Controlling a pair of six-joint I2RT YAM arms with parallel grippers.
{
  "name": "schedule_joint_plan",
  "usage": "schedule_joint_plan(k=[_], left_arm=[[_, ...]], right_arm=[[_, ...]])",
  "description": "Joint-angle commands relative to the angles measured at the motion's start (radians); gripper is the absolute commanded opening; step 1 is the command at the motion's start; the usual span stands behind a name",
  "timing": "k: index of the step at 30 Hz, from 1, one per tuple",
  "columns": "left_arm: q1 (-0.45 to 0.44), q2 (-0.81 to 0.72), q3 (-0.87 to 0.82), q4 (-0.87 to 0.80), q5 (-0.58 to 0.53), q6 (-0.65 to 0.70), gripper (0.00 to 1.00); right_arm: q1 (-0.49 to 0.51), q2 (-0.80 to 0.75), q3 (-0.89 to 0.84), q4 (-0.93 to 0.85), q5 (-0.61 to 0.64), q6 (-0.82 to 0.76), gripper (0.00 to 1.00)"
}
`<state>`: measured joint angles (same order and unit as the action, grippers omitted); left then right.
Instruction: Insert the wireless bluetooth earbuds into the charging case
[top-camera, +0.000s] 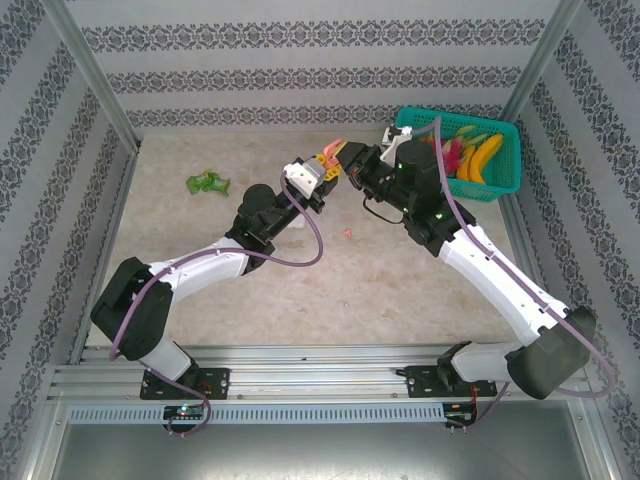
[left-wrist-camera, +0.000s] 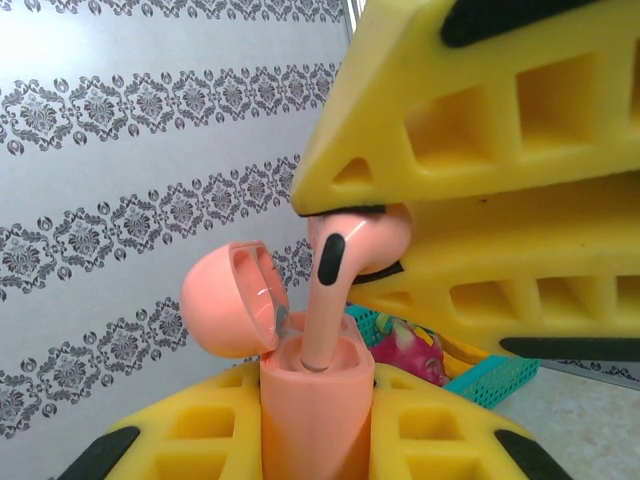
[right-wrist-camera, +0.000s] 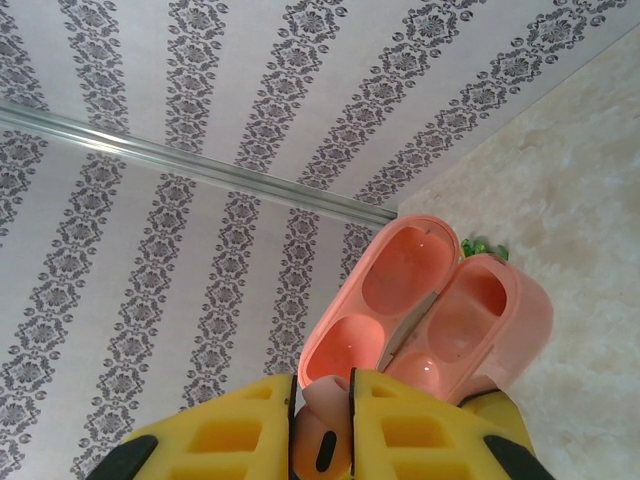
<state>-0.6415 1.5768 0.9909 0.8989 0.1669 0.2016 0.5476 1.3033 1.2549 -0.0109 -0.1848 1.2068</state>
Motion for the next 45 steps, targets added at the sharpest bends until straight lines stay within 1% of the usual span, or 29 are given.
schedule_joint_plan(k=[1, 13, 17, 22, 26, 32, 37, 40, 45], left_arm=[[-0.007, -0.018, 0.028, 0.055, 0.008, -0.013, 0.00], [-0.007, -0.025, 0.021, 0.052, 0.012, -0.012, 0.00], [-0.007, -0.028, 0.023, 0.049, 0.017, -0.013, 0.00], [-0.007, -0.030, 0.023, 0.042, 0.026, -0.015, 0.00], [-0.007, -0.040, 0.017, 0.037, 0.032, -0.019, 0.00], [-0.007, -0.063, -0.007, 0.016, 0.088, -0.039, 0.00], [-0.007, -0.084, -0.024, 0.002, 0.113, -0.048, 0.00], [-0.007, -0.090, -0.027, 0.001, 0.119, -0.059, 0.00], [-0.008, -0.089, -0.035, 0.009, 0.119, -0.083, 0.00]], right_arm=[[0.006, 0.010, -0.028, -0.019, 0.007, 0.012, 0.18], [-0.015, -0.015, -0.074, -0.019, 0.027, 0.039, 0.18], [-0.017, -0.009, -0.070, -0.027, 0.015, 0.042, 0.17], [-0.014, 0.017, -0.039, -0.064, 0.002, 0.036, 0.17], [-0.011, 0.036, -0.017, -0.109, 0.018, 0.033, 0.18], [-0.008, 0.070, 0.045, -0.208, 0.036, -0.004, 0.18], [-0.009, 0.077, 0.046, -0.238, 0.039, -0.010, 0.18], [-0.012, 0.082, 0.053, -0.258, 0.045, -0.024, 0.20], [-0.014, 0.085, 0.072, -0.308, 0.066, -0.044, 0.28]])
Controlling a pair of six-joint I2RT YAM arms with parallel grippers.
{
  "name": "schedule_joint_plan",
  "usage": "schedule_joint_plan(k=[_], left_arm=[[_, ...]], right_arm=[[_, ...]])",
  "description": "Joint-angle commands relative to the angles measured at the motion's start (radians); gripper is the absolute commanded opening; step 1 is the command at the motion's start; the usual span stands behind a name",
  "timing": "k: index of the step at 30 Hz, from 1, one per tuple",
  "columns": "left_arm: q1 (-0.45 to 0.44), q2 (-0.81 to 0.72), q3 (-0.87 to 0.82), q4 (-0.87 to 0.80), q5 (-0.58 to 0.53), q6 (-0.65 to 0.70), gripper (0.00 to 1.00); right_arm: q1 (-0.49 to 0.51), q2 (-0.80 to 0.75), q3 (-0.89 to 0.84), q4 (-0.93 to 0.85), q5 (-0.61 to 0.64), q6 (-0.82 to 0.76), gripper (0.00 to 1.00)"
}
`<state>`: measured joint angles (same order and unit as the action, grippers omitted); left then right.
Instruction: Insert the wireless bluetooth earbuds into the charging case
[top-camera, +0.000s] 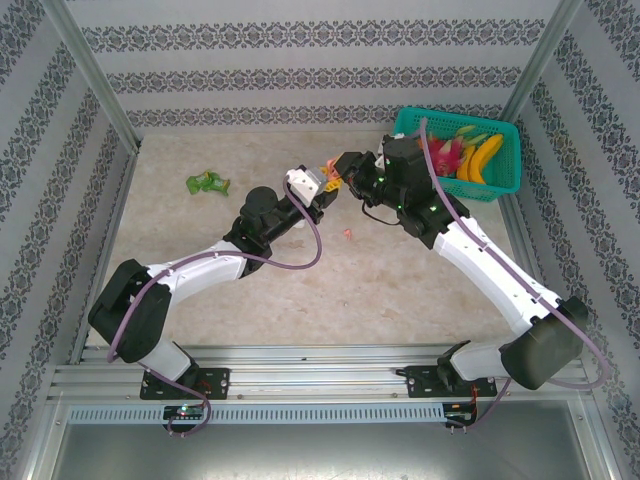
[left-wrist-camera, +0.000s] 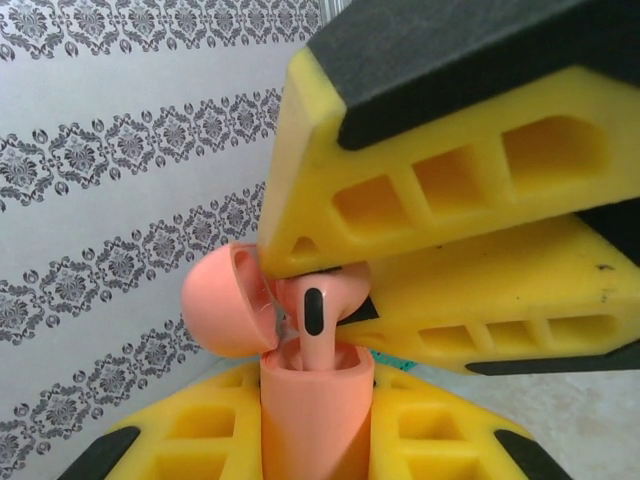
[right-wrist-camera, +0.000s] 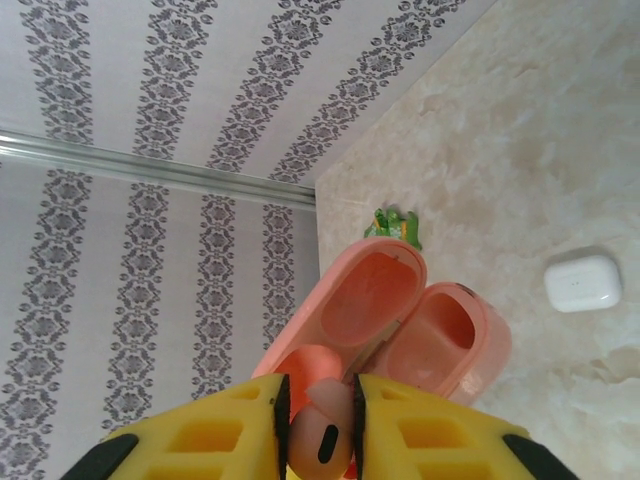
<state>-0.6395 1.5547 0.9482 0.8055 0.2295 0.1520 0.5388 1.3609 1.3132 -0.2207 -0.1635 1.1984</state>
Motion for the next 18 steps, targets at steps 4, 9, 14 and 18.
schedule_joint_plan(k=[4, 9, 14, 18], left_arm=[[-0.009, -0.066, -0.001, 0.115, 0.054, -0.050, 0.00], [-0.009, -0.068, -0.008, 0.122, 0.050, -0.061, 0.00], [-0.009, -0.068, -0.013, 0.128, 0.051, -0.077, 0.00], [-0.008, -0.065, -0.020, 0.134, 0.059, -0.090, 0.00]], right_arm=[[-0.008, 0.020, 0.014, -0.119, 0.058, -0.041, 0.35], [-0.011, 0.011, 0.012, -0.134, 0.065, -0.045, 0.40], [-0.011, -0.002, 0.018, -0.146, 0.067, -0.060, 0.47], [-0.007, -0.036, 0.017, -0.150, 0.071, -0.076, 0.53]])
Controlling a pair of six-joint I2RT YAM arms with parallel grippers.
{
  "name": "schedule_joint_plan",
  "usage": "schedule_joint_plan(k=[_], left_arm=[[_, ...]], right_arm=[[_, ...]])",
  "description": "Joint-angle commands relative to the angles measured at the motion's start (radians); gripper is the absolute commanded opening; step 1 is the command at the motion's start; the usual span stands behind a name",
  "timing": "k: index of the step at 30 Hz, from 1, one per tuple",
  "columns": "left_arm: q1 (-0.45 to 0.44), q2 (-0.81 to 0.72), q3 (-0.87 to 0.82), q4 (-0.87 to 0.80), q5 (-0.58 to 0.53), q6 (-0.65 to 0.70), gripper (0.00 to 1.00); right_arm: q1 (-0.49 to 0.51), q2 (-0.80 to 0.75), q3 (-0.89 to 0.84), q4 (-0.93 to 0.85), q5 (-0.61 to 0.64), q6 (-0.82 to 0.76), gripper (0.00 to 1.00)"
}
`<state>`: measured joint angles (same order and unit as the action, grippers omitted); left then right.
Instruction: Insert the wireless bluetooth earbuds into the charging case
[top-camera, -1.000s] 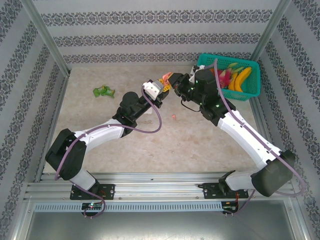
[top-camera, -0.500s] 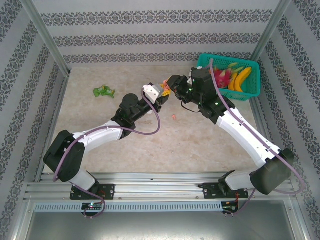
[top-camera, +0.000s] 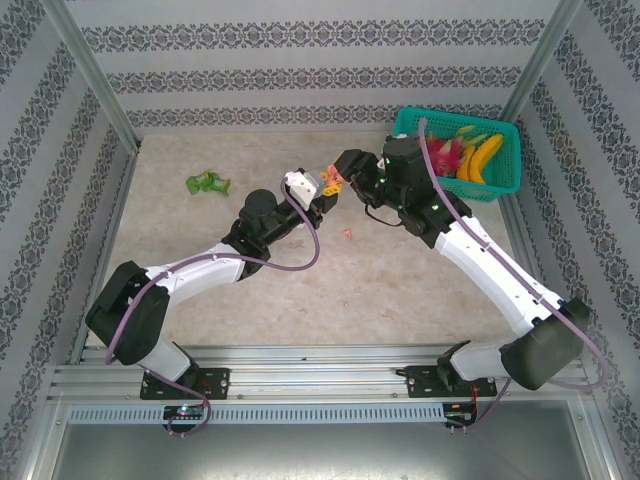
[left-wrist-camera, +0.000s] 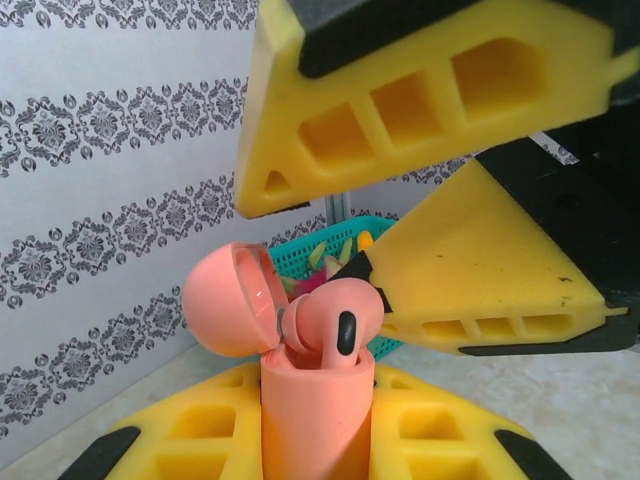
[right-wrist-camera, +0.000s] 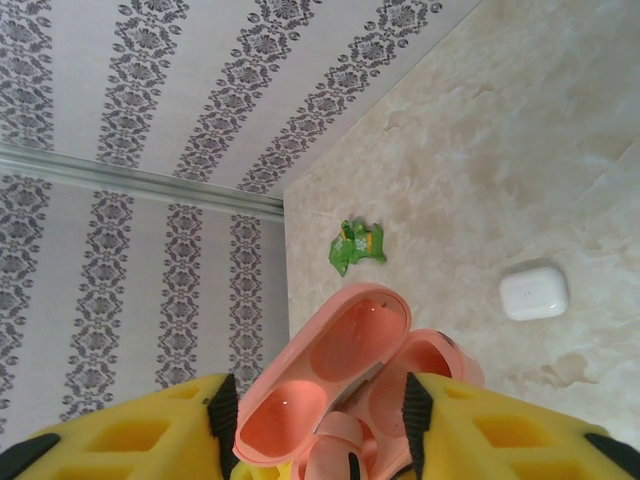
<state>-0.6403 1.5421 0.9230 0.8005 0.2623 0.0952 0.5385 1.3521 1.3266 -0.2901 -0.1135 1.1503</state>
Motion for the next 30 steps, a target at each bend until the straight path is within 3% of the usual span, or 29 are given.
schedule_joint_plan(k=[1, 8, 15, 24, 30], left_arm=[[-0.006, -0.051, 0.001, 0.141, 0.031, -0.042, 0.00], [0.063, -0.031, -0.022, 0.213, 0.182, -0.184, 0.00], [0.134, -0.006, -0.027, 0.260, 0.348, -0.298, 0.00], [0.160, -0.002, -0.019, 0.240, 0.477, -0.330, 0.00], [0.161, 0.006, -0.018, 0.240, 0.538, -0.359, 0.00]], right_arm=[[-0.003, -0.035, 0.007, -0.087, 0.023, -0.032, 0.54], [0.022, -0.117, 0.046, -0.197, 0.062, -0.116, 0.58], [0.022, -0.197, 0.019, -0.253, 0.063, -0.235, 0.55], [0.029, -0.173, 0.059, -0.211, -0.021, -0.302, 0.26], [0.065, -0.102, 0.127, -0.198, -0.046, -0.316, 0.21]])
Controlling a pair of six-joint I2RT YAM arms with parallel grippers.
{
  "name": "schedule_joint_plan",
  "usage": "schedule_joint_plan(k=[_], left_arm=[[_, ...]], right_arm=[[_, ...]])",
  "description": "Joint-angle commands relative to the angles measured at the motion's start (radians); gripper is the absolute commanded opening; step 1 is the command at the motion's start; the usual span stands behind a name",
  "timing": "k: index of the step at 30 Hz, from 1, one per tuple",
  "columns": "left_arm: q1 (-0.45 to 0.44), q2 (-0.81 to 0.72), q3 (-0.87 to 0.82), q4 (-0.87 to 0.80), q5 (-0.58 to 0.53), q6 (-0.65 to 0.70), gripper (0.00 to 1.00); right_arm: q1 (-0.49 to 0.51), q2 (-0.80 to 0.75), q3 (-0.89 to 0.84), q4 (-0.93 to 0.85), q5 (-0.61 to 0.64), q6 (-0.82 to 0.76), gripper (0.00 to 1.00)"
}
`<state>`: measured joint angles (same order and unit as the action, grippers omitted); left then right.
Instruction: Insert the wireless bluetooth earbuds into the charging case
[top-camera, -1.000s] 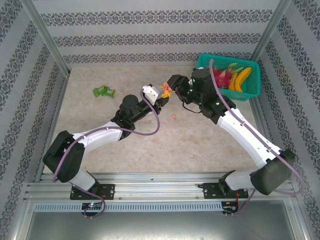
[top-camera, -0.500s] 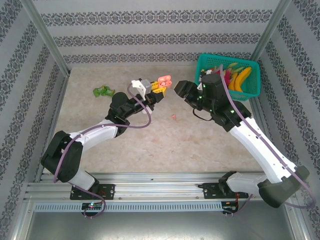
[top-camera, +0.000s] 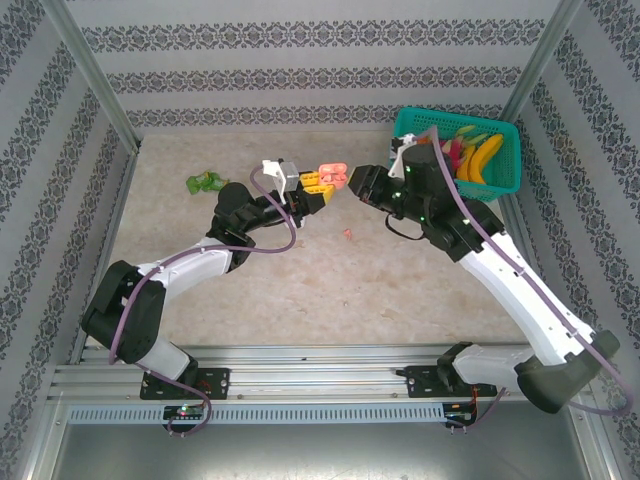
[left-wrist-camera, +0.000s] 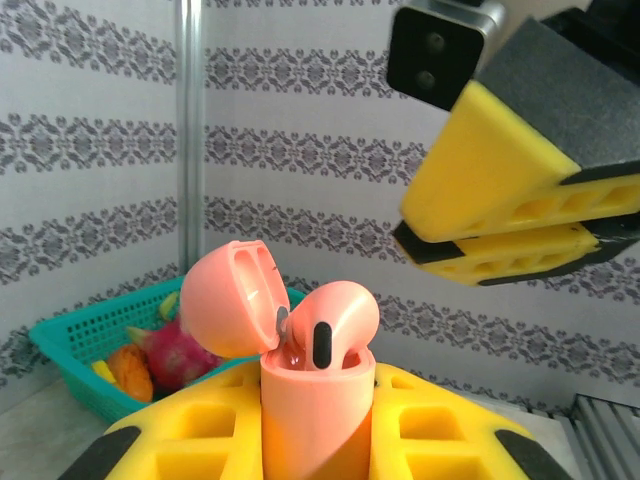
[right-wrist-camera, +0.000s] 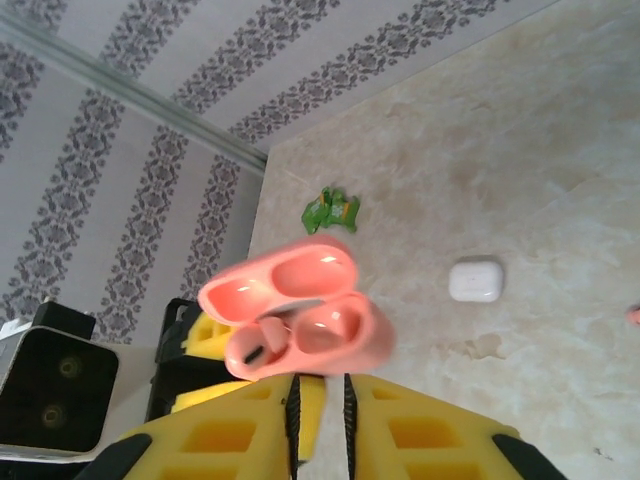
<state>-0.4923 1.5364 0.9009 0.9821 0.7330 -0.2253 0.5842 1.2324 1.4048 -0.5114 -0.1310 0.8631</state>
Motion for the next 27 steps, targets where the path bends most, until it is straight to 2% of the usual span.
schedule_joint_plan(k=[1, 8, 16, 27], left_arm=[[0.013, 0.014, 0.003, 0.058, 0.071, -0.044, 0.00], [0.017, 0.020, -0.002, 0.067, 0.071, -0.054, 0.00], [0.021, 0.034, 0.005, 0.088, 0.073, -0.072, 0.00], [0.022, 0.024, 0.007, 0.089, 0.085, -0.079, 0.00]], right_arm=[[0.022, 0.026, 0.058, 0.026, -0.029, -0.029, 0.21], [0.052, 0.074, 0.105, 0.030, -0.041, -0.027, 0.20], [0.093, 0.049, 0.057, 0.034, -0.018, -0.003, 0.19], [0.077, 0.069, 0.038, 0.044, 0.006, 0.008, 0.19]])
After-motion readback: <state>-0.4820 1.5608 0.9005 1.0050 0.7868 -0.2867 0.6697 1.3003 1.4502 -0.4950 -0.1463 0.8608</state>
